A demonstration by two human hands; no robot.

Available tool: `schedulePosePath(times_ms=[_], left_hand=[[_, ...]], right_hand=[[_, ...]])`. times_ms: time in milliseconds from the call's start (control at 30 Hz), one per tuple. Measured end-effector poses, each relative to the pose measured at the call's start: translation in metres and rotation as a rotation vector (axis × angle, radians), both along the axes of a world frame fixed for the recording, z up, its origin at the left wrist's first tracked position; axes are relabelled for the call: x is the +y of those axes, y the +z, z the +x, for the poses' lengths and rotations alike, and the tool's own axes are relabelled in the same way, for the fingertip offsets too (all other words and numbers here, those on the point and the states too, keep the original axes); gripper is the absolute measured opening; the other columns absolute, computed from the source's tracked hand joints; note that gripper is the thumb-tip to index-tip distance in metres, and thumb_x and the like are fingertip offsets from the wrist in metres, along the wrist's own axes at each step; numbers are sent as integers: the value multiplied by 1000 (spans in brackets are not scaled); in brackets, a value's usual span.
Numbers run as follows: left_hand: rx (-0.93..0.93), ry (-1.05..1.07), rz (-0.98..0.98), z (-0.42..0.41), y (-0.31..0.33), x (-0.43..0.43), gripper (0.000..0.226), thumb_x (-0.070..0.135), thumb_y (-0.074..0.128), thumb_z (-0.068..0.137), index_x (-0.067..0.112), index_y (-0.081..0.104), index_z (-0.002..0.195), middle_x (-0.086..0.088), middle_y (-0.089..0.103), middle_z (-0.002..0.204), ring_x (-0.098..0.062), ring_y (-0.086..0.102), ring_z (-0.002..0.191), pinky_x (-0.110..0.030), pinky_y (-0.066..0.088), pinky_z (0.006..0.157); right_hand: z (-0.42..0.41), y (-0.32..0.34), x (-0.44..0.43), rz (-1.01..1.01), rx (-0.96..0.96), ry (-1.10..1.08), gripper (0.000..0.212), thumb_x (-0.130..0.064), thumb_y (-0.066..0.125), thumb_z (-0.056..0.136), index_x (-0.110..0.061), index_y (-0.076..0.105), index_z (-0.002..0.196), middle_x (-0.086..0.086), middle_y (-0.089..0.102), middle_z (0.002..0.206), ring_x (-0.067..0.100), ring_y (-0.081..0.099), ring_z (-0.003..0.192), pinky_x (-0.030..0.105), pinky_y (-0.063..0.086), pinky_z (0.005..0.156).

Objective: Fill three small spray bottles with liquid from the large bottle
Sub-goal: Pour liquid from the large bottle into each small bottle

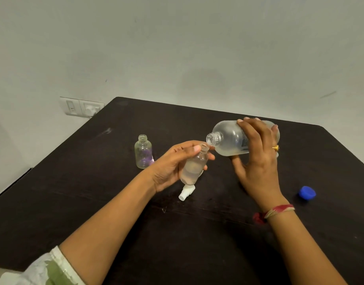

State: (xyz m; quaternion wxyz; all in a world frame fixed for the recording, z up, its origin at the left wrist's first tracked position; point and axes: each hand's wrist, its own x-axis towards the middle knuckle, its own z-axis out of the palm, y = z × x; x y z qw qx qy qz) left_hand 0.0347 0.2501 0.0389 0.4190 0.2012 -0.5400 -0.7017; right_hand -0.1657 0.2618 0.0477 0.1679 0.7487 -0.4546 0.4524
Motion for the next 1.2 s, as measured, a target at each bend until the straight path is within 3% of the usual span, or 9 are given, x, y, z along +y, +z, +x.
schedulePosePath(times_ms=[133, 267, 333, 467, 633, 700, 833, 1200], left_hand=[[-6, -8, -3, 1, 0, -1, 46, 50, 77, 66, 20, 73, 100, -2, 72, 93, -12, 66, 74, -23, 54, 70], [-8, -15, 6, 2, 0, -1, 47, 49, 78, 66, 18, 72, 101, -3, 72, 93, -13, 65, 74, -23, 54, 70], [-16, -17, 7, 2, 0, -1, 48, 49, 78, 66, 18, 72, 102, -3, 72, 93, -13, 65, 75, -23, 54, 70], [-16, -25, 15, 2, -1, -1, 48, 49, 79, 65, 18, 72, 101, -3, 72, 92, -13, 65, 74, -23, 53, 69], [-20, -28, 19, 2, -2, -1, 49, 48, 80, 65, 17, 72, 101, -4, 72, 91, -13, 65, 74, -23, 54, 69], [-17, -34, 21, 3, -2, -1, 48, 48, 80, 64, 17, 73, 101, -4, 72, 91, -13, 65, 75, -23, 54, 70], [-27, -49, 19, 3, -2, -1, 47, 49, 81, 63, 19, 74, 99, -3, 72, 91, -13, 65, 76, -24, 53, 72], [-29, -66, 24, 2, -2, -2, 48, 48, 81, 62, 18, 74, 99, -3, 72, 89, -12, 65, 75, -23, 53, 71]], right_hand=[[1, 3, 1, -4, 21, -10, 79, 5, 75, 69, -18, 37, 134, 10, 42, 132, 32, 40, 131, 54, 12, 117], [1, 4, 2, -7, 34, -20, 80, 9, 72, 67, -18, 37, 134, 8, 38, 133, 33, 39, 132, 41, -1, 120], [1, 5, 2, -9, 43, -24, 80, 10, 72, 67, -18, 38, 134, 8, 38, 133, 34, 38, 132, 41, -2, 120], [0, 5, 2, 7, 62, -13, 80, 10, 72, 67, -19, 37, 134, 7, 36, 133, 30, 33, 134, 64, 19, 111], [-1, 5, 2, 4, 66, -7, 80, 10, 72, 69, -19, 37, 134, 6, 34, 134, 28, 29, 135, 68, 25, 105], [-1, 4, 1, -10, 72, -12, 79, 10, 71, 69, -19, 37, 134, 6, 35, 134, 28, 29, 136, 66, 22, 108], [-1, 4, 1, -45, 90, -29, 77, 11, 70, 70, -18, 39, 133, 7, 36, 134, 29, 30, 136, 49, 2, 119], [0, 5, 2, -35, 110, -33, 78, 11, 70, 70, -19, 37, 135, 6, 35, 136, 27, 26, 137, 44, -4, 119]])
